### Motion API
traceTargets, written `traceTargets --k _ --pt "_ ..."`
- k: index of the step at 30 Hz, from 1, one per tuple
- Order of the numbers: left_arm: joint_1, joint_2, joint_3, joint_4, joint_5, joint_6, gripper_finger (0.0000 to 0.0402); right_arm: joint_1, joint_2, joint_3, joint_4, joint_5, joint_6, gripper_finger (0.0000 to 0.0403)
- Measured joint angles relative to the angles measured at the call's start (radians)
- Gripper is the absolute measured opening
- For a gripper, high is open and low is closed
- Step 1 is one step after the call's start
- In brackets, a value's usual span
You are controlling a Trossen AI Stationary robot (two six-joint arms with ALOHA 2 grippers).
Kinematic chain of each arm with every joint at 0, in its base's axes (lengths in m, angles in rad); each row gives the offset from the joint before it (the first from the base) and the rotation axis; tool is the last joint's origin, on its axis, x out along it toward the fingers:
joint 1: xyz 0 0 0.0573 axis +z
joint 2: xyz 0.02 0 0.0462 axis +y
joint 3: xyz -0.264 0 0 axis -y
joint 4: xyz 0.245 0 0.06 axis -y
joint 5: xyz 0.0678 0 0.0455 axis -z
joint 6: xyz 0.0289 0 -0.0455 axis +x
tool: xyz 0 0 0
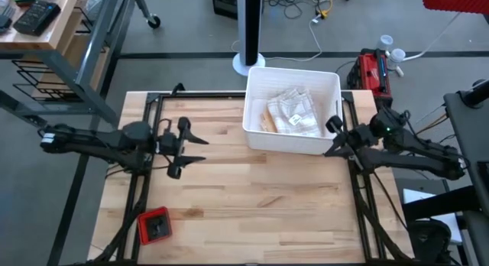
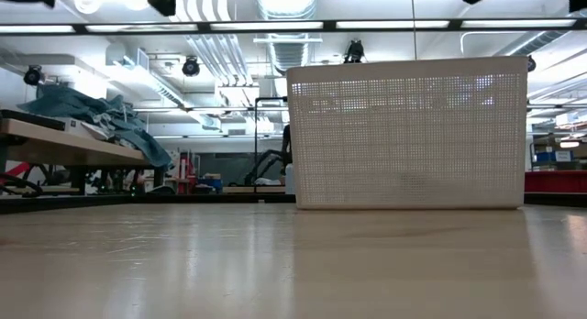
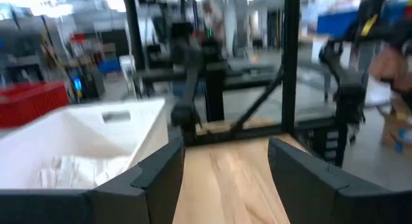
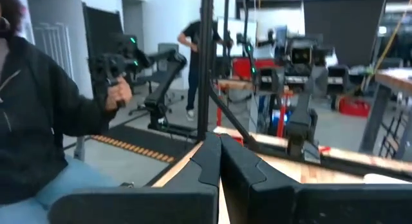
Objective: Fold towel
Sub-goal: Return to Home Position
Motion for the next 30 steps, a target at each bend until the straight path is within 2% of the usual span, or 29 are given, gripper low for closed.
traceTargets --k 2,10,17,22,26,28,30 --pt "0.000 -0.044 -0.071 0.092 0.001 -0.003 0.0213 0.004 -0.041 -0.046 0.039 0.000 0.022 0.0000" --pt "0.000 -0.203 -0.300 0.241 0.004 -0.057 0.0222 0.006 -0.169 -0.191 0.097 0.000 0.050 0.0000" --pt "0.000 -0.298 -0.466 0.376 0.005 -0.103 0.0238 0.006 -0.295 -0.329 0.255 -0.009 0.122 0.0000" --pt "0.000 -0.342 -0.564 0.444 -0.008 -0.100 0.0247 0.021 -0.388 -0.427 0.272 -0.010 0.159 0.0000" --pt "0.000 -0.356 -0.589 0.367 -0.072 -0.098 0.0249 0.033 -0.416 -0.508 0.292 -0.019 0.128 0.0000" --pt "0.000 -0.350 -0.590 0.337 -0.106 -0.087 0.0247 0.037 -0.416 -0.557 0.283 -0.062 0.122 0.0000" --pt "0.000 -0.338 -0.590 0.311 -0.156 -0.084 0.0244 0.043 -0.411 -0.559 0.145 -0.105 0.045 0.0000"
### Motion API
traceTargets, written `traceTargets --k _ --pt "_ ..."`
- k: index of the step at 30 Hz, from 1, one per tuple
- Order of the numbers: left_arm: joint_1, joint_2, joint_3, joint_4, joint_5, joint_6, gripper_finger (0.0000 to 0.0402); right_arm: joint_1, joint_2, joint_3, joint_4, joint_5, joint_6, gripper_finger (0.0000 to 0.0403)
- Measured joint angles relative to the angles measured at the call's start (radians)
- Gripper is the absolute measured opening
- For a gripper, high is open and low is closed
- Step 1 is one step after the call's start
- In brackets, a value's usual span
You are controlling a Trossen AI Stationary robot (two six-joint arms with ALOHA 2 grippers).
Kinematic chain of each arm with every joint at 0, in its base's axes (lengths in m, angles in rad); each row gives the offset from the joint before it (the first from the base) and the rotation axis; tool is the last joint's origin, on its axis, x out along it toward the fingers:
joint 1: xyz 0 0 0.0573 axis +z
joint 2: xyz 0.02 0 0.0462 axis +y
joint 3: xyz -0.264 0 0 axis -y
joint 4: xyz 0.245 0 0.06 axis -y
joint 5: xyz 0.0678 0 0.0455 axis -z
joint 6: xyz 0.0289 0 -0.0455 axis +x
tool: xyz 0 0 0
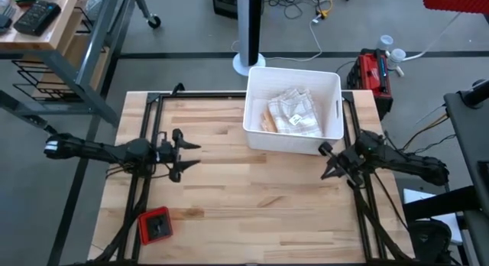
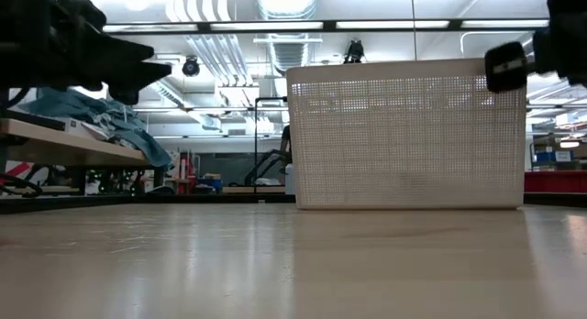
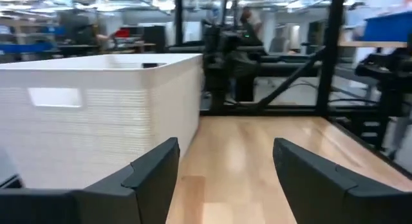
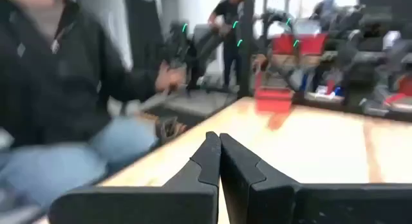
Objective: Fold towel
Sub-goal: Return to Home Position
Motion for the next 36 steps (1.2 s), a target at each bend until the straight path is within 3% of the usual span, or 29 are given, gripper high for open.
traceTargets --k 6,13,17,24,30,36 --pt "0.000 0.028 0.000 0.131 0.006 0.049 0.0231 0.008 0.008 -0.001 -0.036 -0.027 -0.048 0.0000" --pt "0.000 -0.078 0.009 0.414 0.295 0.091 0.0216 0.013 0.009 -0.001 -0.048 -0.027 -0.029 0.0000" --pt "0.000 -0.201 0.036 0.330 0.373 0.071 0.0210 0.013 0.010 -0.002 -0.046 -0.027 -0.017 0.0000" --pt "0.000 -0.342 0.050 -0.318 0.223 0.070 0.0210 0.013 0.010 -0.002 -0.055 -0.027 -0.052 0.0000" --pt "0.000 -0.335 0.001 -0.339 0.025 0.031 0.0223 0.012 0.010 -0.002 -0.061 -0.028 -0.089 0.0000" --pt "0.001 -0.300 0.001 -0.361 -0.009 0.020 0.0236 0.012 0.010 -0.003 -0.062 -0.027 -0.077 0.0000"
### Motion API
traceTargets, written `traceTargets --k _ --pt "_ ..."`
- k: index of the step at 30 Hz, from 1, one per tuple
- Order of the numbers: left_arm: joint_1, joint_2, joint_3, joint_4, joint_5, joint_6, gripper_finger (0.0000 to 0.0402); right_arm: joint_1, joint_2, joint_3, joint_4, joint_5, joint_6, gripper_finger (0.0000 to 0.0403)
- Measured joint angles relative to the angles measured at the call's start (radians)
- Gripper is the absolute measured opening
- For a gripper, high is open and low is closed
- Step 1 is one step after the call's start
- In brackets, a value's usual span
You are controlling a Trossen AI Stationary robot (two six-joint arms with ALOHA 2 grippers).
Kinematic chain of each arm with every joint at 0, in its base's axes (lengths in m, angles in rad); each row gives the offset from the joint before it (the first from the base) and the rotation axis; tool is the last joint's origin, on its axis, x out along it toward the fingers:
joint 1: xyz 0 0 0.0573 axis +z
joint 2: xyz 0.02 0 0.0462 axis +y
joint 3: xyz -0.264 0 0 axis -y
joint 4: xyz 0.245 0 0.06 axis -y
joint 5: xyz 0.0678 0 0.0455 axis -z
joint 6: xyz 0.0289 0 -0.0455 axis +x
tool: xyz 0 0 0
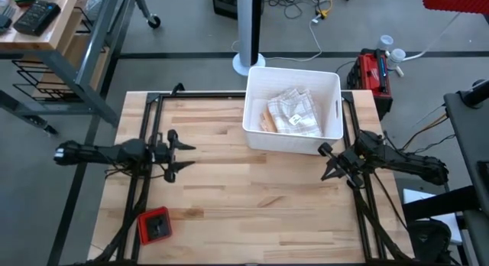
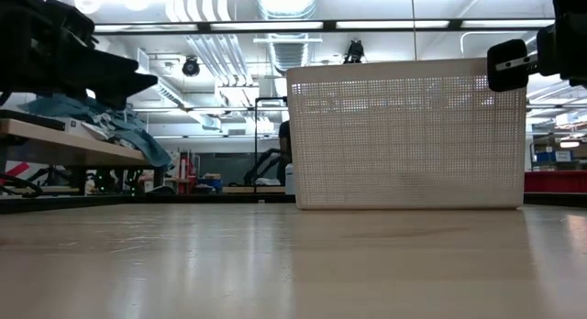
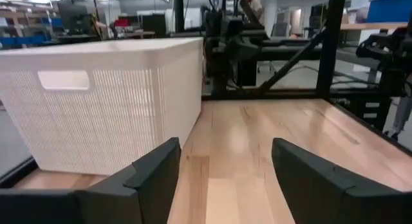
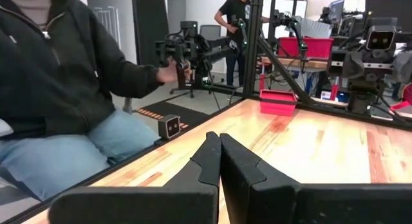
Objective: Fold towel
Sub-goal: Return to Home Position
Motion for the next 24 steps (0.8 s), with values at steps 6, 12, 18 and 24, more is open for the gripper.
traceTargets --k 6,12,18,24 --pt "0.000 0.050 0.003 0.000 0.000 0.000 0.0245 0.000 0.000 0.000 -0.001 0.000 0.000 0.0000" --pt "0.000 0.100 0.005 0.000 0.000 0.000 0.0250 0.000 0.000 0.001 -0.001 0.000 0.000 0.0000" --pt "-0.001 0.152 0.006 0.000 0.000 0.000 0.0242 0.000 0.000 0.010 -0.010 0.001 0.000 0.0000" --pt "-0.001 0.198 0.006 -0.001 0.000 -0.001 0.0228 0.000 0.000 0.014 -0.010 0.002 0.000 0.0000"
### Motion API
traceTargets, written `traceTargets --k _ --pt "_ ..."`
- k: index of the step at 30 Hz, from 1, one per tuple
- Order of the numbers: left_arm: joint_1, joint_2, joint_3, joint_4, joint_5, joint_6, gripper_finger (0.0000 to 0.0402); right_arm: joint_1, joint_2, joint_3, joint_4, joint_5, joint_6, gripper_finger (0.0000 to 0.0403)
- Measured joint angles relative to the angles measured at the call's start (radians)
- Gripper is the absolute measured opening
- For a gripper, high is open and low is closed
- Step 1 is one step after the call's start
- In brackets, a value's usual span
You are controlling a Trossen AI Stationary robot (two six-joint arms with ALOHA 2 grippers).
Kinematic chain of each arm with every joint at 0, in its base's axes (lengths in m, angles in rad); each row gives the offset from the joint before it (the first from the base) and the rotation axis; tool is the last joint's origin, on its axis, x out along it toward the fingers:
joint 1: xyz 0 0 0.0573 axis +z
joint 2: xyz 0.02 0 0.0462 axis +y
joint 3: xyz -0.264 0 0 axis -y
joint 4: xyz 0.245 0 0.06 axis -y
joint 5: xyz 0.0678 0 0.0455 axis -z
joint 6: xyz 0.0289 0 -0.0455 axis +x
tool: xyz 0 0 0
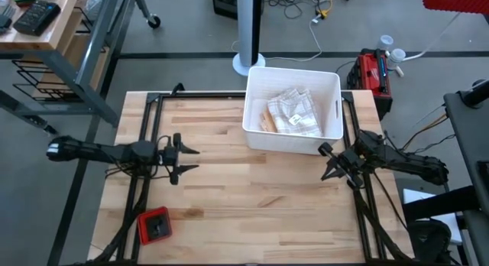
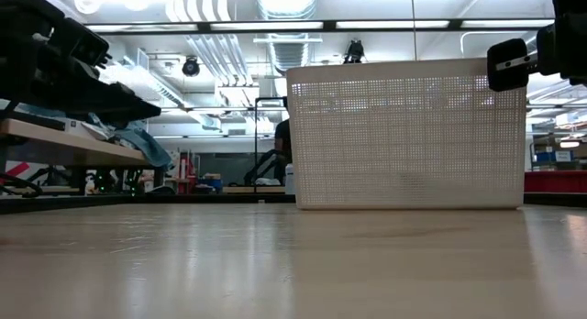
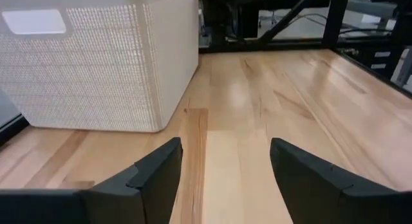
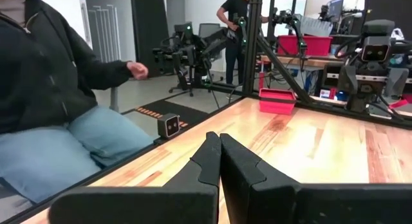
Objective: Fold towel
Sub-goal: Return to Home Position
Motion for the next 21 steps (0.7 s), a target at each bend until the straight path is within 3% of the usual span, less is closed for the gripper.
traceTargets --k 11,21 --pt "0.000 0.073 0.000 0.000 0.000 0.000 0.0210 0.000 0.000 0.002 0.005 0.000 0.000 0.0000" --pt "0.000 0.120 0.000 0.000 0.000 0.000 0.0224 0.000 0.000 0.004 0.006 0.000 0.000 0.0000"
